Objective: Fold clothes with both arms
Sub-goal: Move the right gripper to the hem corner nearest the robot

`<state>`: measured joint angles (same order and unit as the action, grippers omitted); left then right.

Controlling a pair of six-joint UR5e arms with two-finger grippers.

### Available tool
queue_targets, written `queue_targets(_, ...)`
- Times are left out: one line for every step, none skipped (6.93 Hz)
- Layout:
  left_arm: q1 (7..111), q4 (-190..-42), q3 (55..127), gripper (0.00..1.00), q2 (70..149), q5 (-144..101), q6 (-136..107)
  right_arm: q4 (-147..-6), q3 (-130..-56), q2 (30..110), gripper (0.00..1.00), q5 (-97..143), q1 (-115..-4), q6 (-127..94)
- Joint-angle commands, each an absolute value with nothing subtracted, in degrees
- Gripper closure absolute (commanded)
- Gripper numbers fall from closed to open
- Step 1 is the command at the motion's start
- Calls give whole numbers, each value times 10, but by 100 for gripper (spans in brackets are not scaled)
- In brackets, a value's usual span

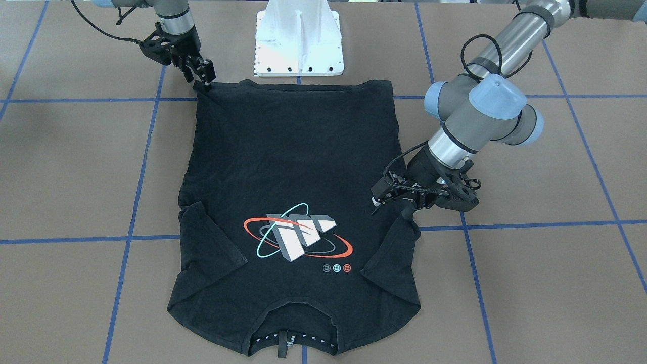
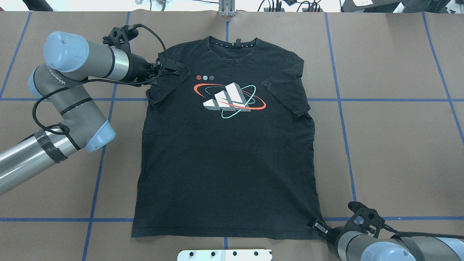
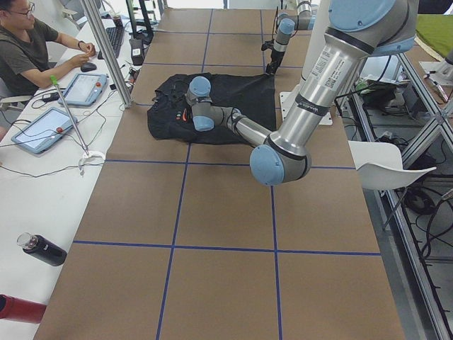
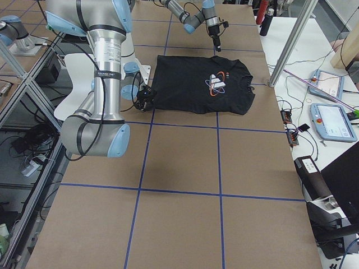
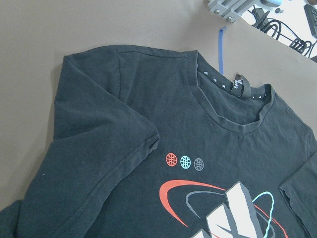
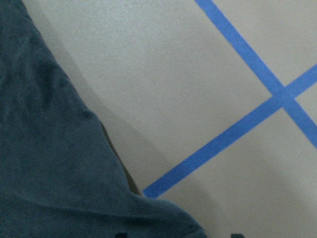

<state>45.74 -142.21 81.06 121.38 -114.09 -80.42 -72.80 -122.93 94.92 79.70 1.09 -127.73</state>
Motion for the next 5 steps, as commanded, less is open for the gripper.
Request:
queue_targets(457,-1422,810,0,1214,-1140,-804,-729,-1230,953,26,796,14,-1281)
queue_targets(457,-1422,810,0,1214,-1140,-804,-729,-1230,954,26,796,16,-1281)
queue_targets(457,-1422,810,0,1214,-1140,-804,-729,-1230,954,26,797,18,-1281)
queue_targets(456,-1422,809,0,1213,-1140,-804,-729,-1230,954,27,796,19,-1281)
queue_targets(456,-1422,806,0,1214,-1140,-804,-729,-1230,955,44,796,19,-1281)
